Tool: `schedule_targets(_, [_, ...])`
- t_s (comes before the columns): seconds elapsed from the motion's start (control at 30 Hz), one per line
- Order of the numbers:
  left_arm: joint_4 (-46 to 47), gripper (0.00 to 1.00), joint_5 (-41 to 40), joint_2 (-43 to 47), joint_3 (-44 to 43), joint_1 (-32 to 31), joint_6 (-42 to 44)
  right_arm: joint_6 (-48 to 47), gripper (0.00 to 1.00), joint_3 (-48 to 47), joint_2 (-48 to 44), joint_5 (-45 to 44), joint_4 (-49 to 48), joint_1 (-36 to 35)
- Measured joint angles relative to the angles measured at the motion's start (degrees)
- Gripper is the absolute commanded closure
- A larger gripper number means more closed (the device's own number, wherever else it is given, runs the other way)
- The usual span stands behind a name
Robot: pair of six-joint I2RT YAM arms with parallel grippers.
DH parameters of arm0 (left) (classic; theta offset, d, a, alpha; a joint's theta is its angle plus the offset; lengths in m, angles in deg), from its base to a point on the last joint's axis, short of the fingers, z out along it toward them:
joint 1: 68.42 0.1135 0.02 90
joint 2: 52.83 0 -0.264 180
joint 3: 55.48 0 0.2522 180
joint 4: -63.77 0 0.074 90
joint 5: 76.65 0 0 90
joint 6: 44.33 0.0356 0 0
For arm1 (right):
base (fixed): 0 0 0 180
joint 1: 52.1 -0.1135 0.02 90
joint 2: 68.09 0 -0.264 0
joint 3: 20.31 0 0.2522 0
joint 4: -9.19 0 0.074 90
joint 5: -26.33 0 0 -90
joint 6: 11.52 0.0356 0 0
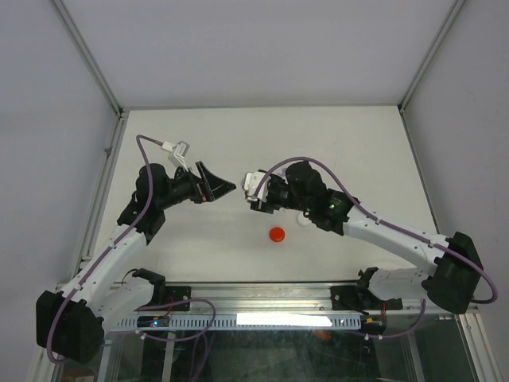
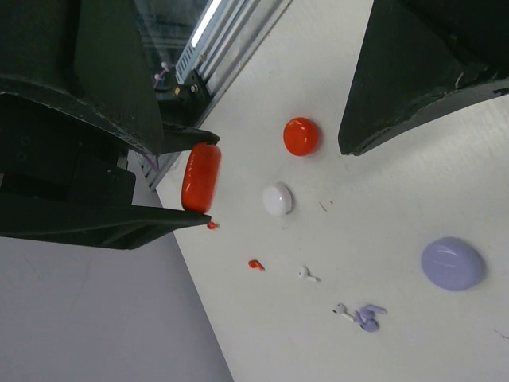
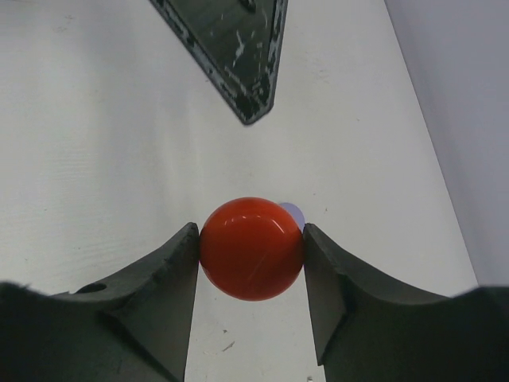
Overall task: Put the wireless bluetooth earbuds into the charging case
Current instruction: Pick up the charging case at the center of the board.
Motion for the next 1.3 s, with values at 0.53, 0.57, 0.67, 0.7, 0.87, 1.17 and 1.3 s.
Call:
schedule_targets(0.53, [9.6, 0.51, 0.3, -5.7, 3.3, -8.7, -5.7, -5.2, 0.63, 0.0, 0.3, -0.1, 0.2, -2.9])
schedule_targets(0.57, [9.9, 0.53, 0.4, -5.8, 3.3, -8.7, -5.8, -5.5, 0.63, 0.0, 0.4, -0.1, 0.3, -2.9])
schedule_targets(0.67, [10.6, 0.54, 0.5, -6.1, 3.3, -9.2, -6.1, -6.3, 0.63, 0.0, 0.6, -0.2, 0.4, -3.1])
schedule_targets(0.7, [10.7, 0.54, 0.5, -6.3, 3.3, -9.4, -6.1, -6.4, 0.63, 0.0, 0.7, -0.2, 0.5, -3.2])
schedule_targets(0.87, [11.2, 0.61, 1.6, -8.1, 3.3, -10.1, -6.3, -7.5, 0.63, 0.0, 1.5, -0.1, 0.9, -3.7])
schedule_targets(1.17, [11.4, 1.0, 4.3, -9.9, 3.1, -10.8, -4.8, -9.2, 0.51, 0.0, 2.2, 0.0, 3.0, -4.0])
schedule_targets(1.3, [11.4, 1.0, 4.6, -9.9, 3.1, -10.8, -3.5, -9.6, 0.36, 0.0, 2.2, 0.1, 3.2, -4.0])
